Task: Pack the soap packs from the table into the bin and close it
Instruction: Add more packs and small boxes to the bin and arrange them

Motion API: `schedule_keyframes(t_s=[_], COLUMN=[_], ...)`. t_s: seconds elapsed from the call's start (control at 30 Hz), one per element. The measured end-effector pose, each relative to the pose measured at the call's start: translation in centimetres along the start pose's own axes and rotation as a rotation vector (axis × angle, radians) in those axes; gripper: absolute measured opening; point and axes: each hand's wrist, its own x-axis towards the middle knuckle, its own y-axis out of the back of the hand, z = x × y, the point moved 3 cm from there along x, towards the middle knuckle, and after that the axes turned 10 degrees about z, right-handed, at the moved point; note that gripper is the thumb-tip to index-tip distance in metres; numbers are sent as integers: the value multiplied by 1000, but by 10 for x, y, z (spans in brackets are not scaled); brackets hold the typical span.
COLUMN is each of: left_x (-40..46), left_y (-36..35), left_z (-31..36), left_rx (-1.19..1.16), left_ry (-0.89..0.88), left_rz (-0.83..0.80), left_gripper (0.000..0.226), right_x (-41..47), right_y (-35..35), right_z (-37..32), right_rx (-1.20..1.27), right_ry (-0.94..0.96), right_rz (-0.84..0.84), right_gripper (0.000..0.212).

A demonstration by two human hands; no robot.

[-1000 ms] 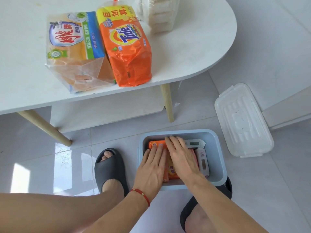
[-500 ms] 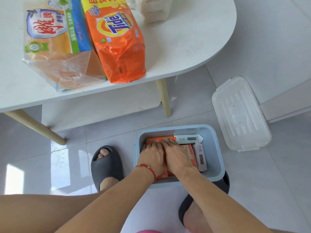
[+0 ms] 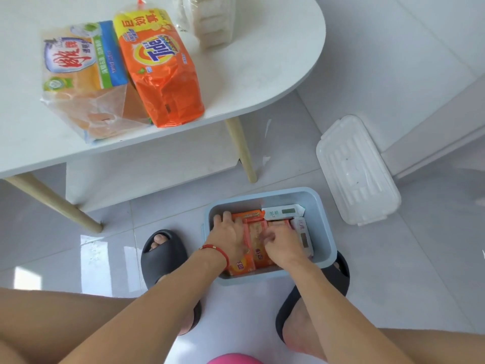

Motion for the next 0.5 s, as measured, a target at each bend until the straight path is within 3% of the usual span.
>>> schedule_keyframes(t_s=[0.1, 0.2, 0.33, 0.5], left_x=[2, 0, -4, -16], left_y=[15, 30, 42, 10], left_z=[2, -9, -13, -5], left_rx=[-122, -361, -527, -308], left_ry=[-28, 8, 70, 41], left_rz=[-5, 36, 178, 39], left_gripper=[50, 45, 48, 39], right_x=[-16, -20, -12, 11], right_y=[-15, -14, 9, 46], right_z=[-18, -22, -13, 24], right_rx=[108, 166, 318, -93], right_ry=[56, 53, -31, -174], right_rz=[-253, -279, -238, -116], right_gripper=[33, 42, 29, 23])
